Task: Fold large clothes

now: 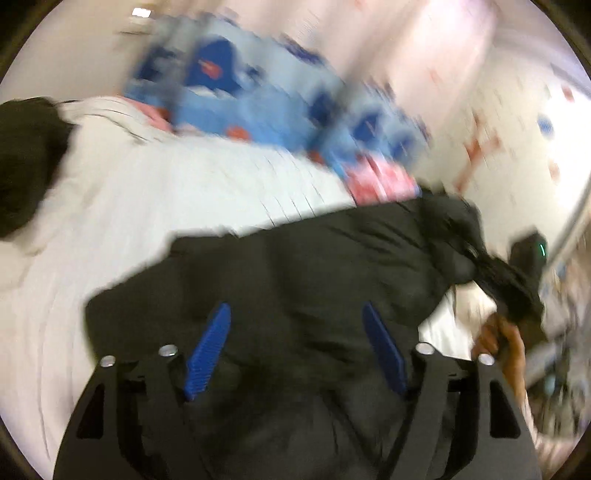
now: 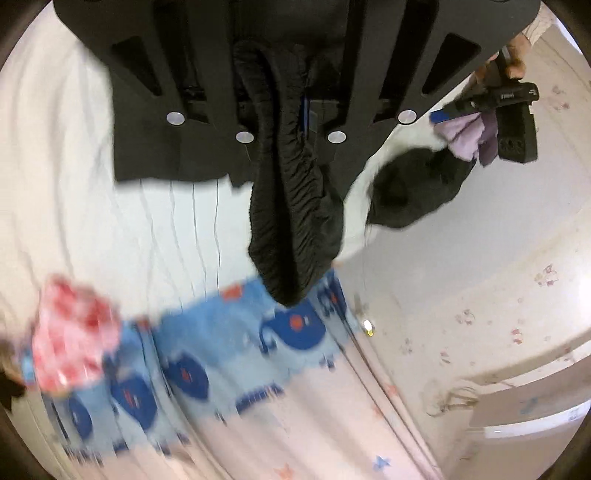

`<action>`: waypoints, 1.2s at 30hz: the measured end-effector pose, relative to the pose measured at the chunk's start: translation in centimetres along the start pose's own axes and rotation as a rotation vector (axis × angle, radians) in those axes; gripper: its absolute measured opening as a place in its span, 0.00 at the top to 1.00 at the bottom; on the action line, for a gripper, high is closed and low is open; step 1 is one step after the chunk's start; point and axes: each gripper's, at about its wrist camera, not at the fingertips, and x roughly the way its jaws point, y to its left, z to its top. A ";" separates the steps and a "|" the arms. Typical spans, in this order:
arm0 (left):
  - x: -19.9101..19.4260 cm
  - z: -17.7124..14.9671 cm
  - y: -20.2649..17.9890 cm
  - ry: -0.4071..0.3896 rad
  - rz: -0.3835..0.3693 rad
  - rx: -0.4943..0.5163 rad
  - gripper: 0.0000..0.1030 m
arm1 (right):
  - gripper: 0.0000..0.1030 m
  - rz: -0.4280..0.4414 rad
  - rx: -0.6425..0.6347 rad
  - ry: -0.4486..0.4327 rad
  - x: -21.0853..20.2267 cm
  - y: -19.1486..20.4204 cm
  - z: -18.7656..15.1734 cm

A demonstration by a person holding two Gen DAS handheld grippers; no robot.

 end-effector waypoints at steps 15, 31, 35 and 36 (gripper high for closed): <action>12.7 -5.0 8.0 0.188 0.273 -0.078 0.26 | 0.83 -0.192 0.214 0.439 9.7 -16.6 -8.3; 12.2 -1.3 3.5 0.030 0.419 0.053 0.19 | 0.25 -0.324 -0.125 0.328 11.3 -8.8 -4.5; 16.3 -3.5 6.3 0.127 0.454 0.026 0.18 | 0.25 -0.352 -0.066 0.467 16.3 -14.1 -8.8; 16.4 -3.7 6.4 0.130 0.451 0.022 0.18 | 0.25 -0.329 -0.003 0.460 16.0 -15.2 -9.1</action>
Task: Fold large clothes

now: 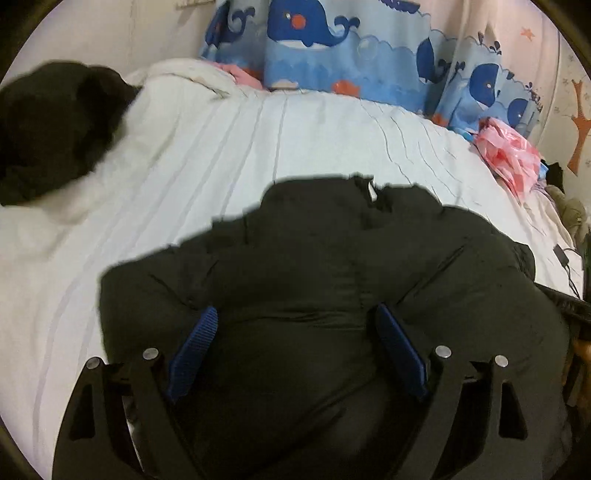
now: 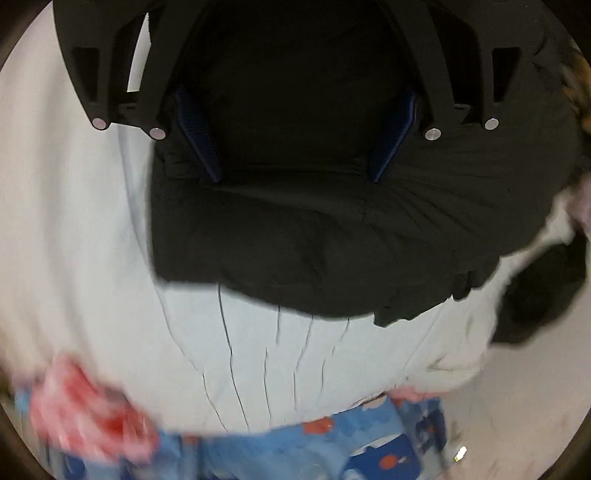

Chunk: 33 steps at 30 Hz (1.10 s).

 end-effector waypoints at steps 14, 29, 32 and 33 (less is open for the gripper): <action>-2.2 -3.5 3.2 0.064 0.029 -0.017 0.13 | 0.14 -0.057 0.021 0.081 -3.5 -1.8 -3.8; 2.0 1.6 1.5 0.047 0.080 0.013 0.11 | 0.06 -0.109 -0.097 0.059 1.0 -0.3 2.2; 0.6 1.6 1.3 0.074 0.089 0.045 0.12 | 0.07 -0.066 -0.006 0.061 -0.5 -1.6 2.8; -0.7 1.3 1.3 0.064 0.079 0.051 0.12 | 0.07 -0.017 0.018 0.047 -2.3 -2.2 2.6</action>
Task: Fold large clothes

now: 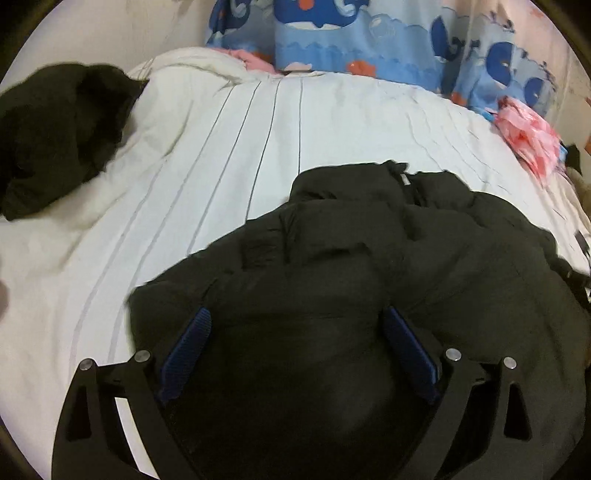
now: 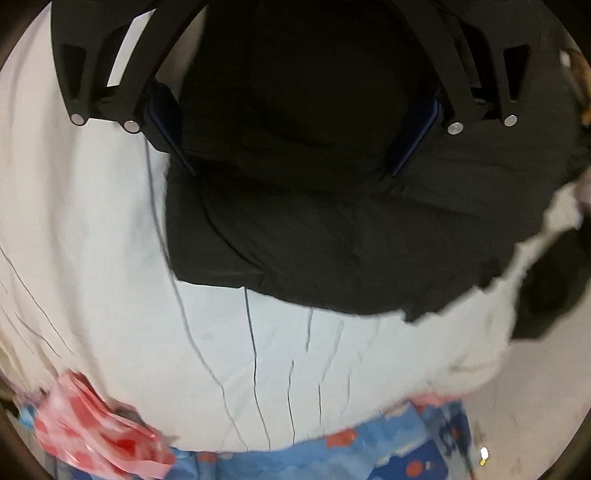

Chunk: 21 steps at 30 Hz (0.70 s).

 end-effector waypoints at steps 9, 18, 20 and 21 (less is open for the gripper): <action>-10.2 -10.6 9.3 0.077 -0.169 -0.121 0.11 | 0.07 0.156 0.089 0.084 -11.8 -7.7 -10.8; -12.5 -22.0 12.4 0.285 -0.452 -0.290 0.11 | 0.07 0.395 0.259 0.149 -17.0 -10.9 -22.0; -13.4 -23.6 11.9 0.302 -0.529 -0.292 0.10 | 0.07 0.442 0.285 0.156 -18.1 -10.7 -23.4; -13.8 -24.1 11.8 0.307 -0.556 -0.289 0.10 | 0.07 0.469 0.290 0.166 -19.0 -10.7 -24.2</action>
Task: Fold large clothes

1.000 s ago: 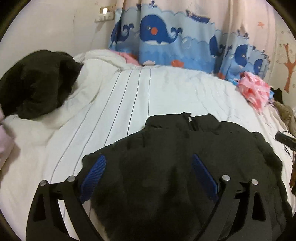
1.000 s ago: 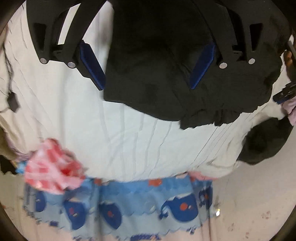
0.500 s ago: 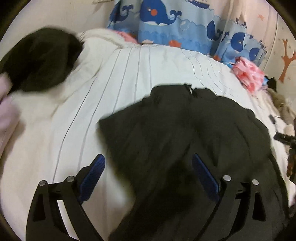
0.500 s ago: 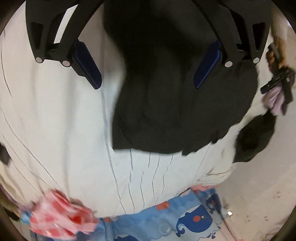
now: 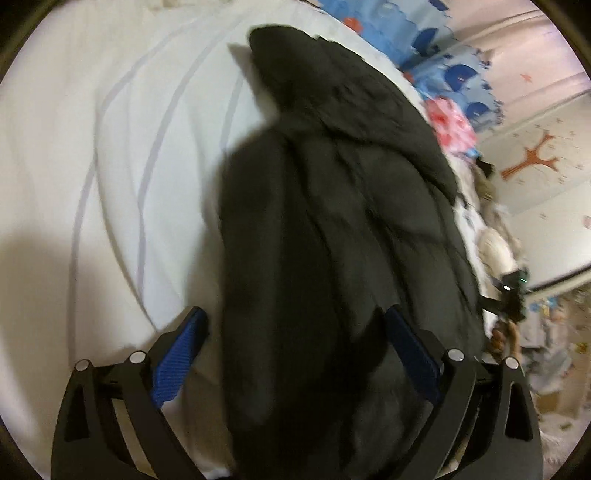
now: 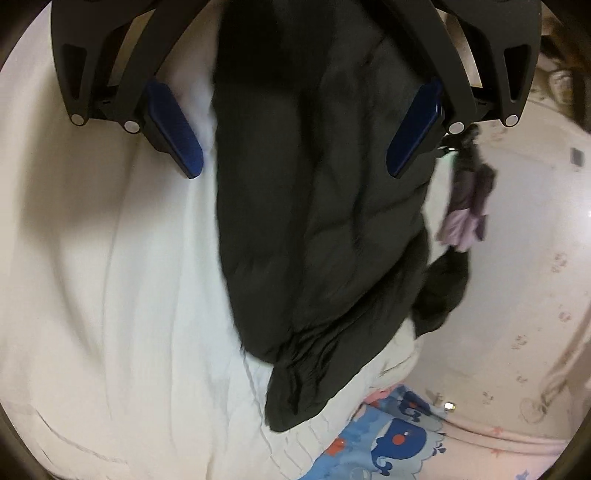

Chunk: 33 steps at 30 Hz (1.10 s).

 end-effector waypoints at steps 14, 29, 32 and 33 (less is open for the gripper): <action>0.1 -4.6 -3.9 0.107 -0.120 0.077 0.07 | 0.07 0.110 0.022 0.107 -3.6 0.1 -8.8; -0.3 -4.1 -3.9 0.037 -0.110 -0.077 0.55 | 0.83 0.184 0.038 -0.017 -2.3 0.7 -10.1; 0.9 -4.8 -2.3 0.066 -0.094 -0.134 0.43 | 0.84 0.201 0.076 -0.031 -1.6 -0.3 -10.2; 0.9 -4.9 -2.8 0.051 -0.086 -0.115 0.52 | 0.88 0.219 0.073 -0.059 -1.9 -0.1 -10.3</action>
